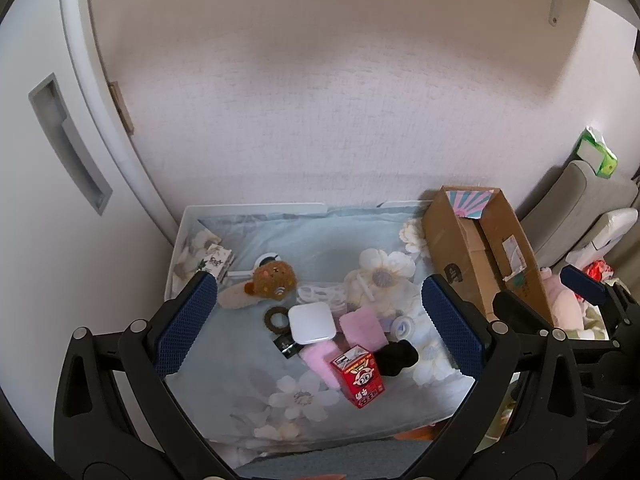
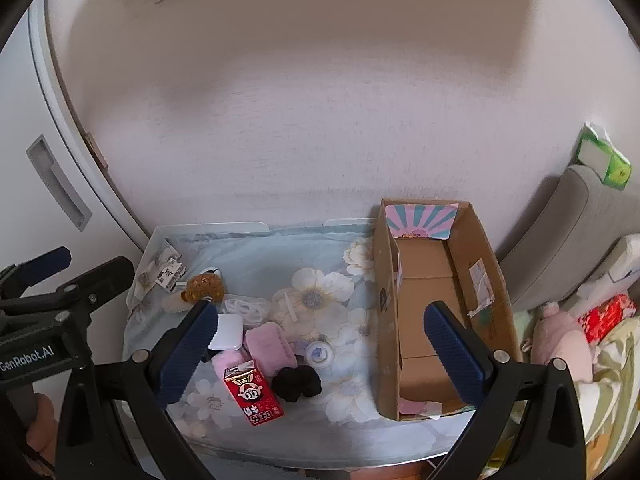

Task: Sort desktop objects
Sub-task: 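Move both grippers toward the toys on the bed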

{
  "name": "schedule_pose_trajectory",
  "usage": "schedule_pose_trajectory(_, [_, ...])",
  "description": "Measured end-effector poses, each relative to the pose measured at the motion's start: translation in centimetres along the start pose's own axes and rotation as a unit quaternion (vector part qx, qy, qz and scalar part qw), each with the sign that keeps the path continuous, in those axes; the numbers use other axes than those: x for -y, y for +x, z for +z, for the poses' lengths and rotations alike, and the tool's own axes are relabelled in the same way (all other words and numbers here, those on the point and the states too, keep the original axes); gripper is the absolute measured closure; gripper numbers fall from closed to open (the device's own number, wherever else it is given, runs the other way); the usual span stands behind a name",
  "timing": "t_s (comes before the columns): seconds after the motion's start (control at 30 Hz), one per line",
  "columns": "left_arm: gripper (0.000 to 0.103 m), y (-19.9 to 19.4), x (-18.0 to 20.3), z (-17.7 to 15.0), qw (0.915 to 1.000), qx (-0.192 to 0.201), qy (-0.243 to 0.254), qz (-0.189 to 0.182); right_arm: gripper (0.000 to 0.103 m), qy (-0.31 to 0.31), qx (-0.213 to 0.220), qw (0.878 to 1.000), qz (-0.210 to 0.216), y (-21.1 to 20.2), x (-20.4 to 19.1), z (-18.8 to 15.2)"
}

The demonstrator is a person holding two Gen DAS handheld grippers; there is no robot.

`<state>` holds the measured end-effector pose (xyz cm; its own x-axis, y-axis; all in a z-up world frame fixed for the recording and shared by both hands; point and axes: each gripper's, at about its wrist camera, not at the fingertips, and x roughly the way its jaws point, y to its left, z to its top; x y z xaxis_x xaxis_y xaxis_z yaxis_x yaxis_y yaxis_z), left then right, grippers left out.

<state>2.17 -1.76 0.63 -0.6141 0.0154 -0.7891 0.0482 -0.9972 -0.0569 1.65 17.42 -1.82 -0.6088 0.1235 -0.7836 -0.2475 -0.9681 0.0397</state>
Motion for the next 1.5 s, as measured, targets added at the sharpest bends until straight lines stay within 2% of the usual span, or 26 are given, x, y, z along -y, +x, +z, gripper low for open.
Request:
schedule_pose_trajectory(0.47, [0.001,0.3,-1.2,-0.2,0.9999,0.004,-0.007,-0.006,0.001,0.021,0.009,0.999,-0.032,0.2,0.6,0.0])
schedule_pose_trajectory(0.57, [0.001,0.5,-2.0,-0.3,0.9998,0.004,-0.016,-0.009,0.000,0.040,0.015,0.999,-0.005,0.1,1.5,-0.1])
schedule_pose_trajectory(0.77, [0.001,0.8,-4.1,-0.9,0.9994,0.004,-0.034,0.004,0.000,0.047,0.013,0.999,0.006,0.6,2.1,-0.3])
schedule_pose_trajectory(1.03, [0.001,1.6,-6.6,-3.3,0.9985,-0.003,-0.052,0.017,0.000,0.041,-0.010,0.998,0.039,3.0,2.2,-2.9])
schedule_pose_trajectory(1.3, [0.001,3.8,-8.0,-6.5,0.9956,-0.047,-0.080,0.013,0.000,-0.027,-0.020,0.998,0.058,4.4,-0.1,-5.8])
schedule_pose_trajectory(1.5, [0.001,5.4,-9.3,-8.0,0.9927,-0.067,-0.100,0.013,0.001,-0.054,-0.031,0.994,0.091,5.8,-1.8,-7.8])
